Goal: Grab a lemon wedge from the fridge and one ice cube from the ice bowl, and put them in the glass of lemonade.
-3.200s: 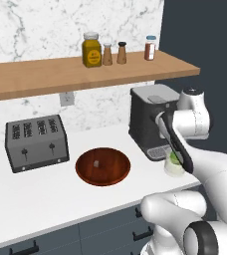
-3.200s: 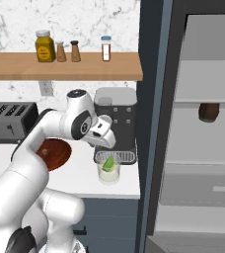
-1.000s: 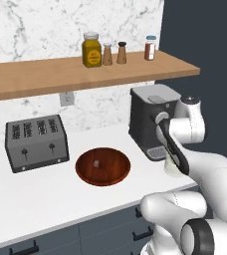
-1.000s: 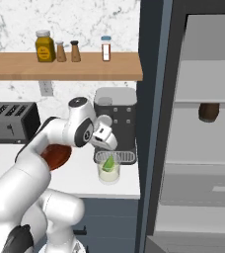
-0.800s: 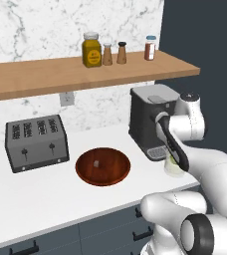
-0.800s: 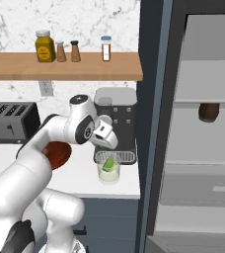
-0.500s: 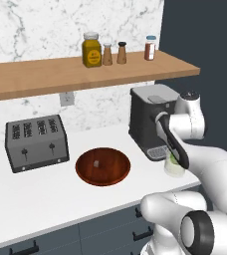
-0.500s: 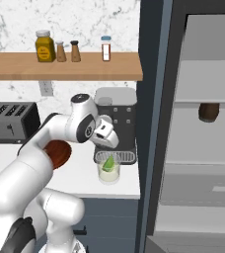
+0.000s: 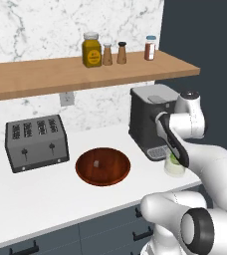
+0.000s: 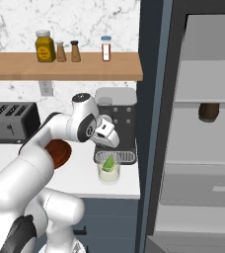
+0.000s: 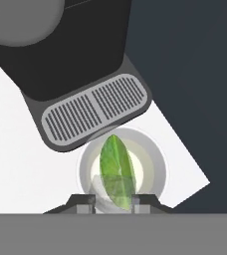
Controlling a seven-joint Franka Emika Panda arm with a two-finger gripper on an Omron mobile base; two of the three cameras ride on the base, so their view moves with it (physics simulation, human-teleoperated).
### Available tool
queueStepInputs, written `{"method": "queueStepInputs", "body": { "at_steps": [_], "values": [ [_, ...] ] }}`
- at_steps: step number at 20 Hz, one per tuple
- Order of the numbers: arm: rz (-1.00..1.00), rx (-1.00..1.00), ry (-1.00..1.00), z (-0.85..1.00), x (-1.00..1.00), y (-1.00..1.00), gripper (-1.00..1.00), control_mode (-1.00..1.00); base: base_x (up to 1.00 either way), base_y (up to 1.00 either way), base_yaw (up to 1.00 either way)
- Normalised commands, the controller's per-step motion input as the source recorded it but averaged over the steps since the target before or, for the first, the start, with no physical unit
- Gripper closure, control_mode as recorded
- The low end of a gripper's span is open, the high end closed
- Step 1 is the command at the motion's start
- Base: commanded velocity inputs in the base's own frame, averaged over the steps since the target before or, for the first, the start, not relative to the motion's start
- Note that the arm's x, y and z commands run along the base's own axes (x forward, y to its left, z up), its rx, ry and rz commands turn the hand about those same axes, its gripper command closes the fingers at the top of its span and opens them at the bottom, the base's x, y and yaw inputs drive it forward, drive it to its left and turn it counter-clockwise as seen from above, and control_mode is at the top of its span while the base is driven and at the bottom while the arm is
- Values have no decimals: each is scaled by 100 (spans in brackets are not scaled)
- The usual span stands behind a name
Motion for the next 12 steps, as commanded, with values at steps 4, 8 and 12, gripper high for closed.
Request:
{"method": "queueStepInputs", "body": {
  "at_steps": [4, 8, 12],
  "values": [
    [0, 0, 0, 0, 0, 0, -100, -100, 0, 0, 0],
    [0, 0, 0, 0, 0, 0, -100, -100, 0, 0, 0],
    [0, 0, 0, 0, 0, 0, -100, -100, 0, 0, 0]
  ]
}}
